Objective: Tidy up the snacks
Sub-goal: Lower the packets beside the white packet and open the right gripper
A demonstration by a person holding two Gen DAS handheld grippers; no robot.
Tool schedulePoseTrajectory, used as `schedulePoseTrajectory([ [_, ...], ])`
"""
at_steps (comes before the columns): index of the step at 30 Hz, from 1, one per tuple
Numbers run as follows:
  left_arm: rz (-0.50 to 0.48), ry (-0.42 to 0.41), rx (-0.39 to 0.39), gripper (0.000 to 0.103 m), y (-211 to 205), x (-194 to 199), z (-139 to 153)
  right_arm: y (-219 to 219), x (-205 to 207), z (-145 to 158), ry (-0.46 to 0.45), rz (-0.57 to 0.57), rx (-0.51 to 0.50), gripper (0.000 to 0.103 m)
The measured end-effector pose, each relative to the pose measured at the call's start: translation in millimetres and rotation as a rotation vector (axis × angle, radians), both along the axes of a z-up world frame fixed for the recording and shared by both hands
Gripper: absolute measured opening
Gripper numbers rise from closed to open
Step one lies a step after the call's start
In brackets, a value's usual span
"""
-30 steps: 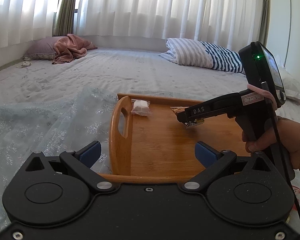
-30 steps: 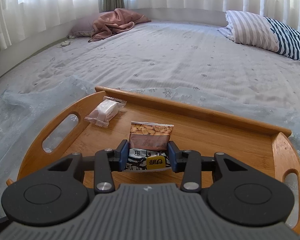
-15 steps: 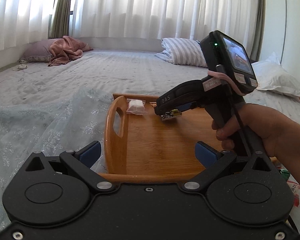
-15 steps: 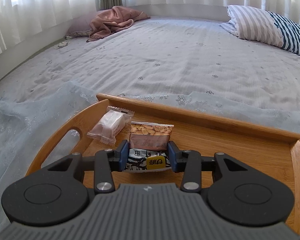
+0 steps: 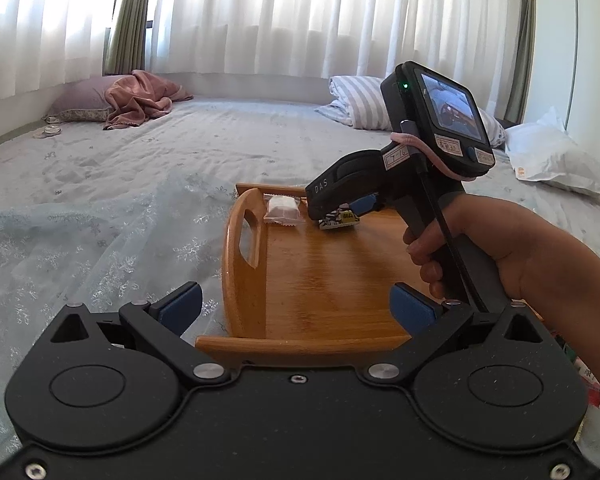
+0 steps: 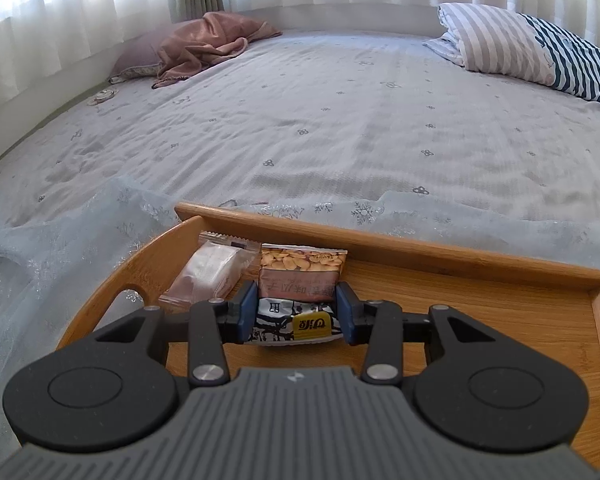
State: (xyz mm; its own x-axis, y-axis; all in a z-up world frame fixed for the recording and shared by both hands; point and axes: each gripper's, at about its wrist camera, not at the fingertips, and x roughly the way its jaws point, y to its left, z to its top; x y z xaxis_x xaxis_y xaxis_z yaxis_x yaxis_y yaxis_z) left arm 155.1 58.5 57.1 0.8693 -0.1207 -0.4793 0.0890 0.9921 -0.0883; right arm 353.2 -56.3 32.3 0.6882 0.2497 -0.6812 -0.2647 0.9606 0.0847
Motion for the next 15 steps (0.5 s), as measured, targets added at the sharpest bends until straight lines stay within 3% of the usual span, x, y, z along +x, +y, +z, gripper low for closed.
schedulePoseTrajectory([
  [7, -0.002, 0.017, -0.020, 0.100, 1, -3, -5, 10, 4, 0, -0.001, 0.012, -0.015, 0.049],
  [10, 0.010, 0.008, -0.017, 0.100, 1, -4, -4, 12, 5, 1, -0.002, 0.013, -0.021, 0.053],
  [13, 0.013, 0.008, -0.036, 0.100, 3, -6, -3, 13, 6, 0, -0.005, 0.014, -0.024, 0.063],
  [15, 0.017, 0.010, -0.038, 0.100, 4, -7, -2, 12, 6, 0, -0.004, 0.012, -0.021, 0.063],
])
